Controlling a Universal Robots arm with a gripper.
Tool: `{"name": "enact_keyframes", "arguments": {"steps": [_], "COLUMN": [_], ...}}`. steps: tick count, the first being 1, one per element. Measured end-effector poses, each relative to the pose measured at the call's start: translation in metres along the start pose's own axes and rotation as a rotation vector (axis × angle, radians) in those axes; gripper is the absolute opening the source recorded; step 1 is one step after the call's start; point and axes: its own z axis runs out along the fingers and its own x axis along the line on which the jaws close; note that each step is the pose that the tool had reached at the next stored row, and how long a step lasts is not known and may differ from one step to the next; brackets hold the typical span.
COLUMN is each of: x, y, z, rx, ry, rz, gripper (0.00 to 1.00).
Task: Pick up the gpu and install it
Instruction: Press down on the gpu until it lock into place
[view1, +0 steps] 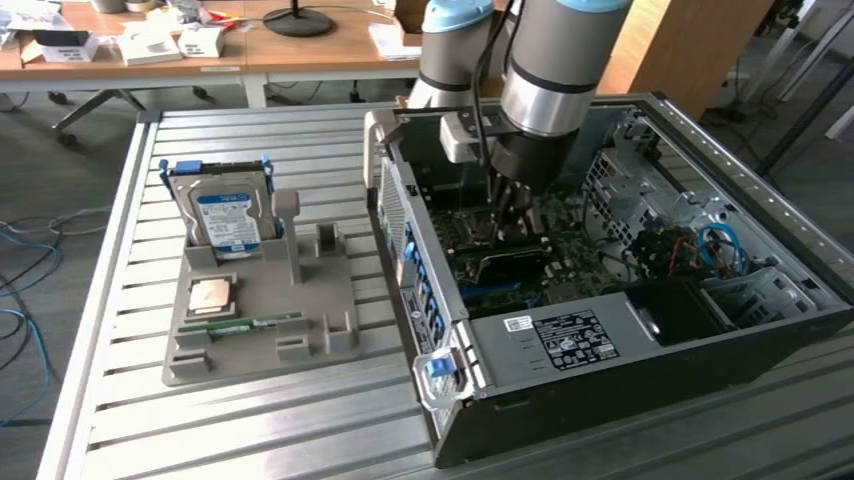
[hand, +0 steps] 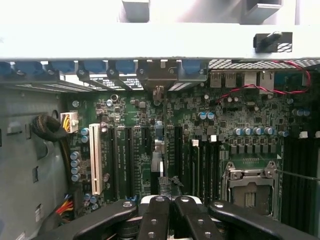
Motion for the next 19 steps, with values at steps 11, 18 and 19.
{"name": "enact_keyframes", "arguments": {"steps": [11,18,19], "x": [-0.001,-0.001,-0.001], "y": [0.0009,0.001,0.001], "z": [0.0084,0.0113,0.0113], "rx": [0.0,-0.0001,-0.0001], "ry": [0.0,0.0002,0.0002], "rz": [0.0,0.0,0.0], "gripper": [0.11,0.11,0.11]}}
